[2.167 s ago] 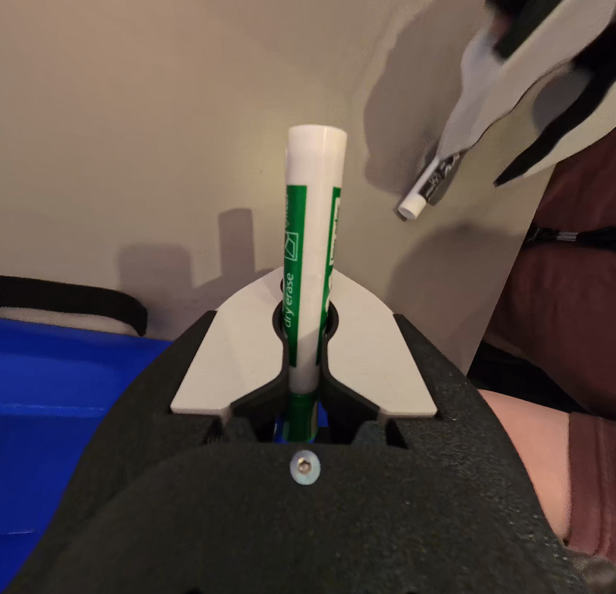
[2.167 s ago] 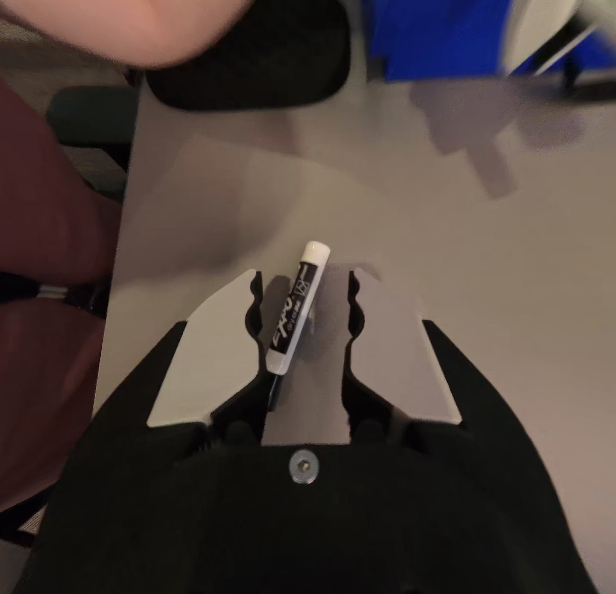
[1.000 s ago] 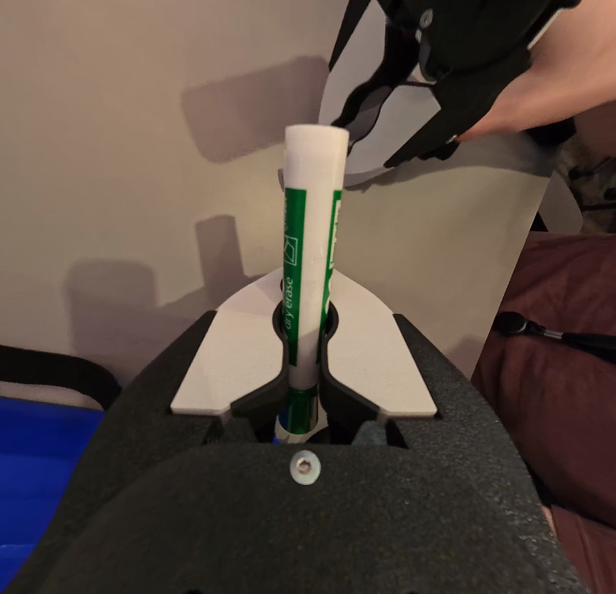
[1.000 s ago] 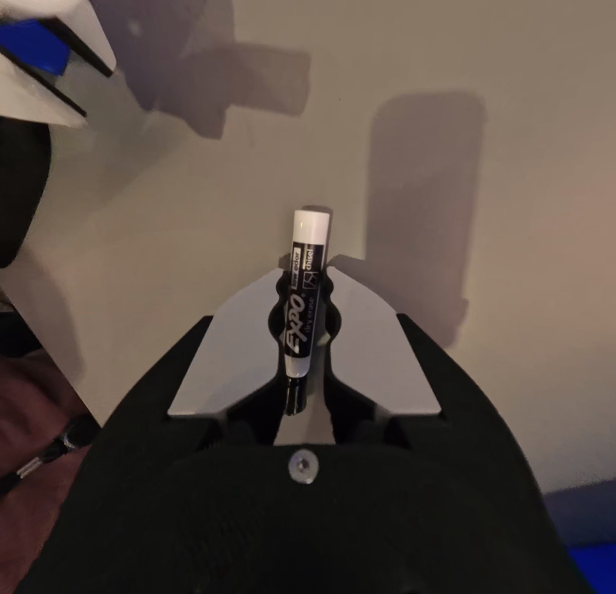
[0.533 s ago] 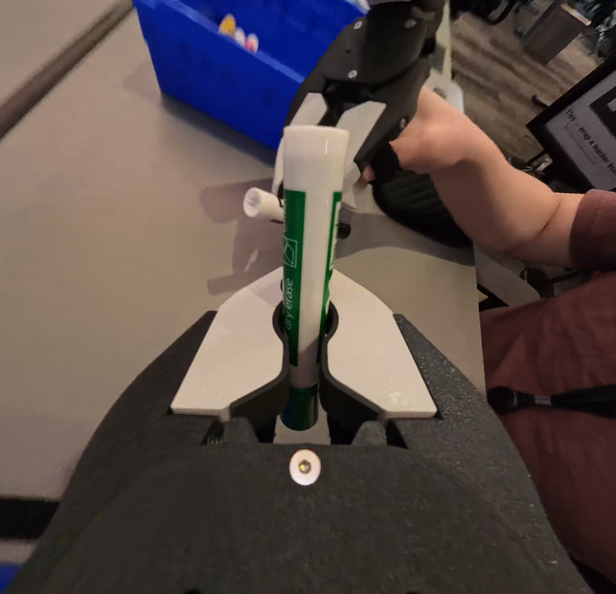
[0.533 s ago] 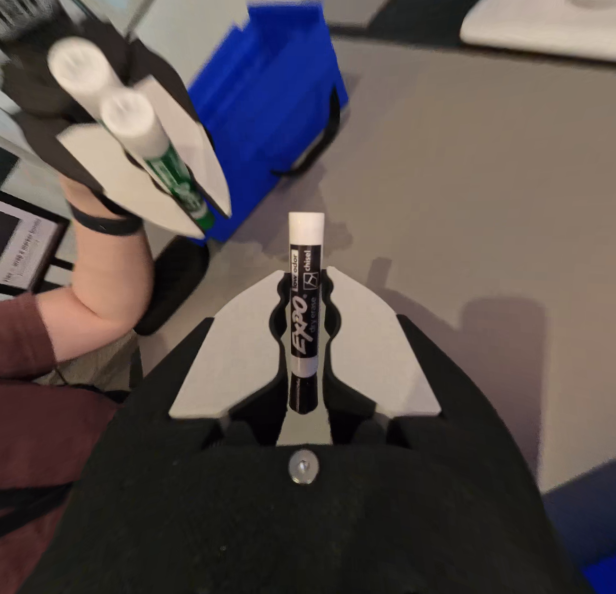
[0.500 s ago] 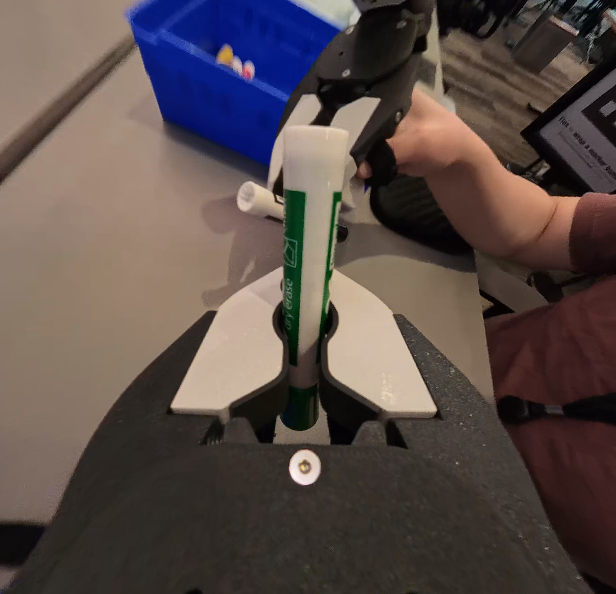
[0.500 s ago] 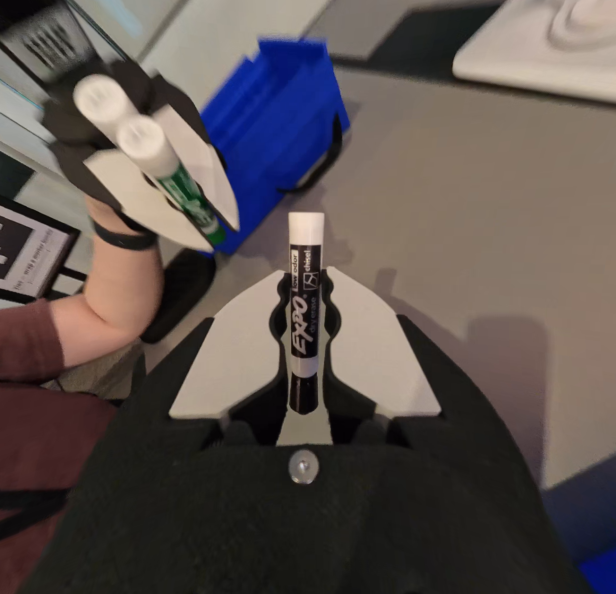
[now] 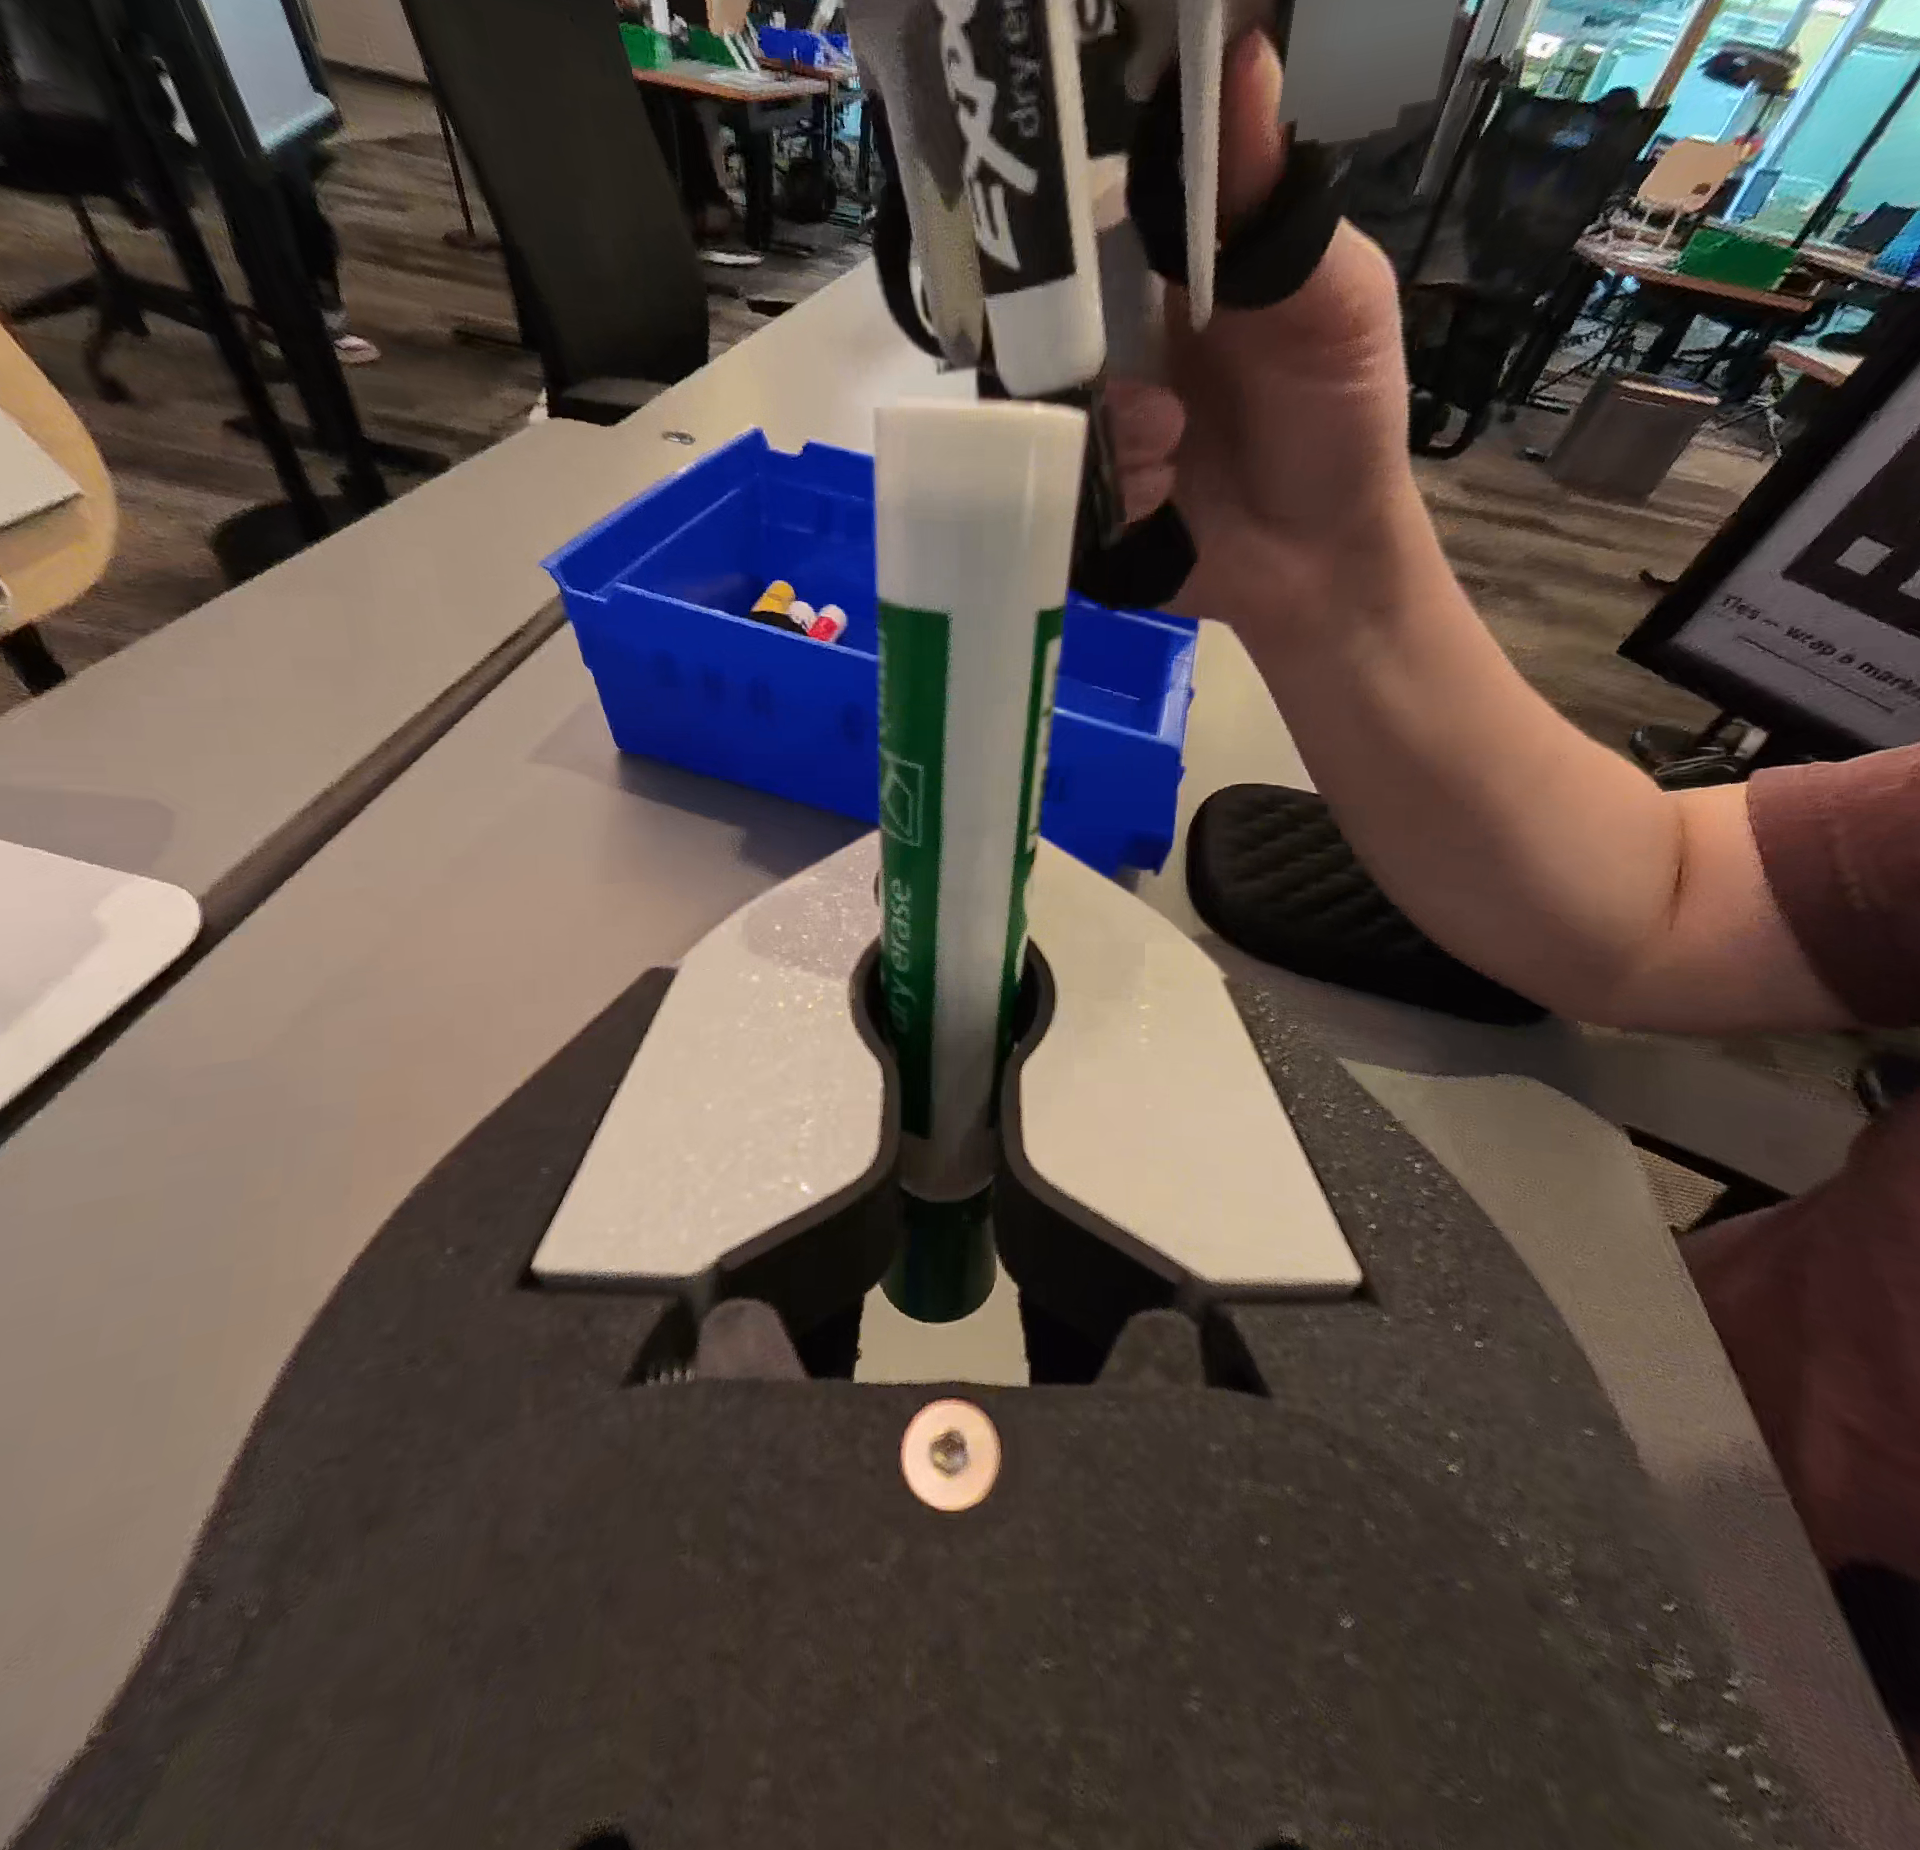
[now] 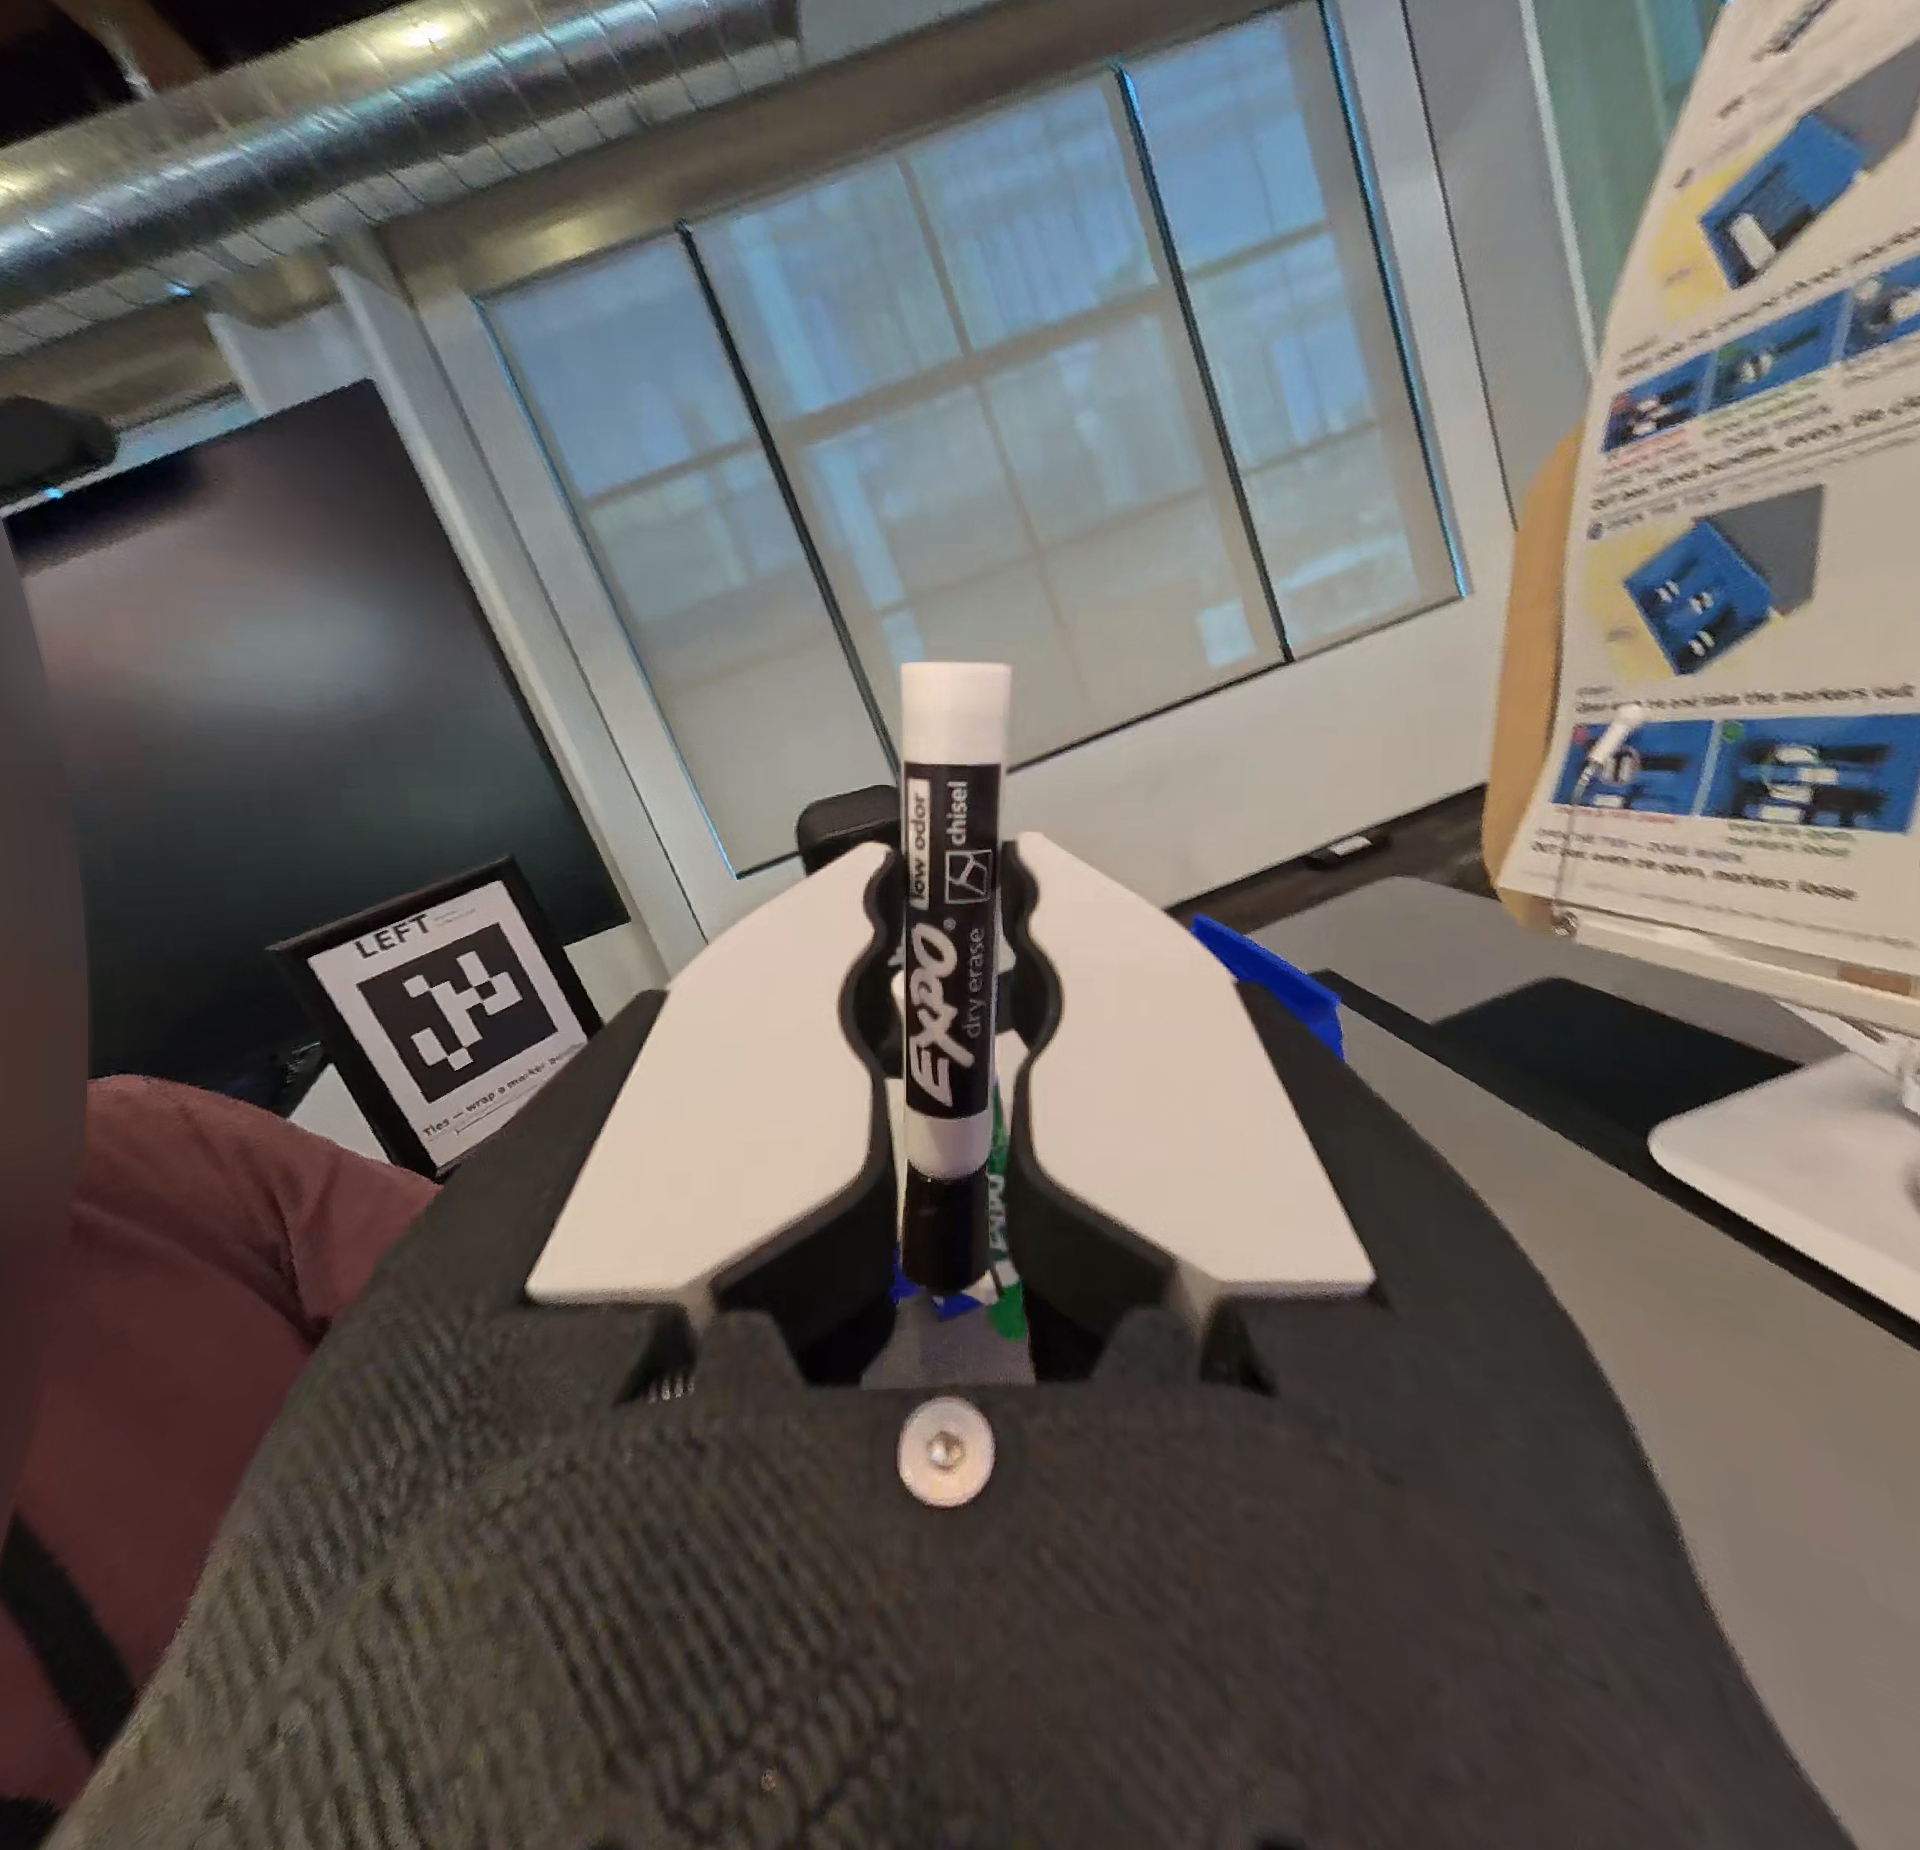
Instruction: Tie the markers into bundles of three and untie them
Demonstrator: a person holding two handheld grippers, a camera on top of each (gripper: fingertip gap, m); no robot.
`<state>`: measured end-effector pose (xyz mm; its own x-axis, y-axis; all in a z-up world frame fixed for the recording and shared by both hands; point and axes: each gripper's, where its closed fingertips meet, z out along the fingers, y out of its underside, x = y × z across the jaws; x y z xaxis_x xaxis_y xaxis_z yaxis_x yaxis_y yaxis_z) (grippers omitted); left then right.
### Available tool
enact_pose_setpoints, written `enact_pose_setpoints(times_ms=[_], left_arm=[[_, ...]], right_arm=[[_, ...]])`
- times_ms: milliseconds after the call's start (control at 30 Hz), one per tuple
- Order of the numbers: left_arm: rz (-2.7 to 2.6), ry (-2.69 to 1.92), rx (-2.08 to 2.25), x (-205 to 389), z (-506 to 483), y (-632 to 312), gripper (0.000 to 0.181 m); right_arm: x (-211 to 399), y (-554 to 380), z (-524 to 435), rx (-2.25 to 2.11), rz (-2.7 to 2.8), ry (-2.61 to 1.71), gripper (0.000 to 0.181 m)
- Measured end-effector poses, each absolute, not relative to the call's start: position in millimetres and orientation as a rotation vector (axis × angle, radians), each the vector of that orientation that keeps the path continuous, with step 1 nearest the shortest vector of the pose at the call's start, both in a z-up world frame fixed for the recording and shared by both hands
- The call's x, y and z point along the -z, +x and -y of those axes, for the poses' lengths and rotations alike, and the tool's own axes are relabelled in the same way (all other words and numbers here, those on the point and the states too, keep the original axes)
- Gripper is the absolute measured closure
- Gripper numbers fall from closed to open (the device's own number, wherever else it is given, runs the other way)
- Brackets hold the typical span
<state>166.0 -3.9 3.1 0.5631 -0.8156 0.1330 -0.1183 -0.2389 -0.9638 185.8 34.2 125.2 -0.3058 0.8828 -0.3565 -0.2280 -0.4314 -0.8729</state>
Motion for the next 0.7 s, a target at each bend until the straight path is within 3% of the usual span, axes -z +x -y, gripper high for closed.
enact_pose_setpoints(times_ms=[233,700], left_arm=[[-0.767,-1.706,0.840,5,0,172,0.167],[-0.815,-1.746,0.816,26,-3,173,0.167]], right_arm=[[-150,186,-3,-1.979,0.881,-0.894,0.162],[-119,159,-6,-1.781,0.948,-0.999,0.162]])
